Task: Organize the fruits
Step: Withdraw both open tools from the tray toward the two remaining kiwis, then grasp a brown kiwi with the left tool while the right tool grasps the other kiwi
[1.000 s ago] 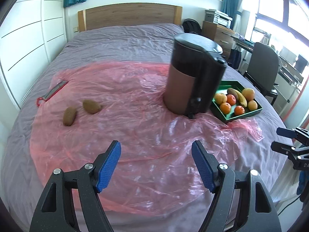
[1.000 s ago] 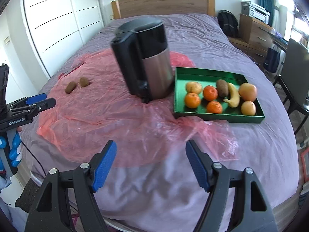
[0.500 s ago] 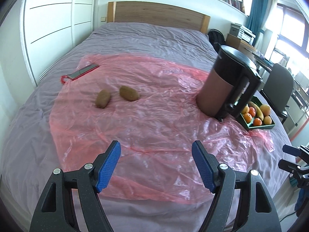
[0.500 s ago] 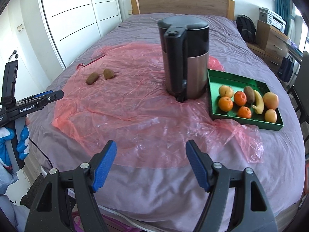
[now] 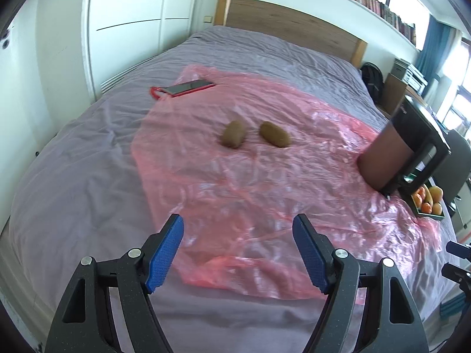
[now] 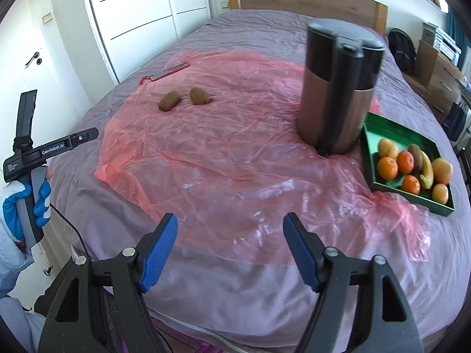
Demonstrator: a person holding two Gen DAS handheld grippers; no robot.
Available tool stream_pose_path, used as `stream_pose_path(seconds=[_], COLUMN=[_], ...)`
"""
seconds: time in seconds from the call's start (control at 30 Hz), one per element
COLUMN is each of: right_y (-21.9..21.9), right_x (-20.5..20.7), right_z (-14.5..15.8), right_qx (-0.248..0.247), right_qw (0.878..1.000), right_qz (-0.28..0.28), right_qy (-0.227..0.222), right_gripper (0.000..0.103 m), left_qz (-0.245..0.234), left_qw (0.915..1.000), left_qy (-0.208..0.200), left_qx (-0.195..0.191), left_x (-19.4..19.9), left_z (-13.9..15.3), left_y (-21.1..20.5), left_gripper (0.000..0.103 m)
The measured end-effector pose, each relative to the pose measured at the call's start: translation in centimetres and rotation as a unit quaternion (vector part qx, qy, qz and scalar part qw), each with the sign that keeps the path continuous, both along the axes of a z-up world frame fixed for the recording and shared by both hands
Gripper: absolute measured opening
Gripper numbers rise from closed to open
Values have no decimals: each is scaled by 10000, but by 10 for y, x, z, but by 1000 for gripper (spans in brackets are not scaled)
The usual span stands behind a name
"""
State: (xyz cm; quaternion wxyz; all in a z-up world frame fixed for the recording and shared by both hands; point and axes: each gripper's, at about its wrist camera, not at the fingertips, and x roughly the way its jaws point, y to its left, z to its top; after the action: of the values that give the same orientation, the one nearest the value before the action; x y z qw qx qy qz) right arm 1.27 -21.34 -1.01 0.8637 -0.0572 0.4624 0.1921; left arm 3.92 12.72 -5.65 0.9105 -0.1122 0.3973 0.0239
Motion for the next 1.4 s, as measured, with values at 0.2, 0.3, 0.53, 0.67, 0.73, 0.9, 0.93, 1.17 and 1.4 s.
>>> stream_pose_path(seconds=[0.2,0.3,0.53,0.67,0.73,0.9,0.93,1.17,1.4], right_y=[36,52,83,102,110,137,142,167,184], right_x=[12,20,41,60,70,106,115,169,224], right_z=[-12,-18,-32,-35,-36,-33,-33,-35,-49], right_qx=[-90,-94,-187,-300,-314,-347,-349,-435,-553], right_qw=[9994,9988,9969,9950,9944,9924,9919,9900,9885], right_qz=[304,431,705,899,962,1164,1205,1343,1405], right_qy=[132,192,307,308,299,212,183,49,-26], right_gripper=[103,103,103,103,103,103,103,103,103], left_qz=[404,543,635,580,537,346,313,52,-187], left_qw=[9991,9983,9977,9981,9983,9992,9993,9997,9992], left_qy=[132,184,225,207,184,153,154,225,310], left_qx=[-60,-41,4,-47,-92,-134,-127,5,173], left_x=[0,2,14,31,43,79,85,133,172], left_z=[-18,-26,-35,-34,-32,-29,-29,-38,-52], left_y=[44,59,74,73,70,55,53,39,31], left_gripper=[71,71,71,71,71,71,71,71,71])
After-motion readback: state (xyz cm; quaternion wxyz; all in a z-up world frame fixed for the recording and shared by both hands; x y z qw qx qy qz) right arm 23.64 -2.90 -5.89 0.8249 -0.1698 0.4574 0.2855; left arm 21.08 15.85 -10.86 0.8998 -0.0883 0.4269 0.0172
